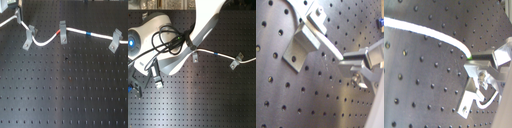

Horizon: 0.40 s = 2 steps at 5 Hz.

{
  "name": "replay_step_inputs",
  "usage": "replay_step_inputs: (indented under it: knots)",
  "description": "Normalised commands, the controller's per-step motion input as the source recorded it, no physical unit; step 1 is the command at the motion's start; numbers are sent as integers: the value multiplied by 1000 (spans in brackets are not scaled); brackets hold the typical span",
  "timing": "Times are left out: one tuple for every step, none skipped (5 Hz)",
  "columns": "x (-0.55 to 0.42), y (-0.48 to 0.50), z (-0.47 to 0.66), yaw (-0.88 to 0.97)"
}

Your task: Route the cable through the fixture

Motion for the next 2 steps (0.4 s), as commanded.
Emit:
replay_step_inputs:
  knots:
    - [-74,87,537,-57]
    - [-24,95,105,0]
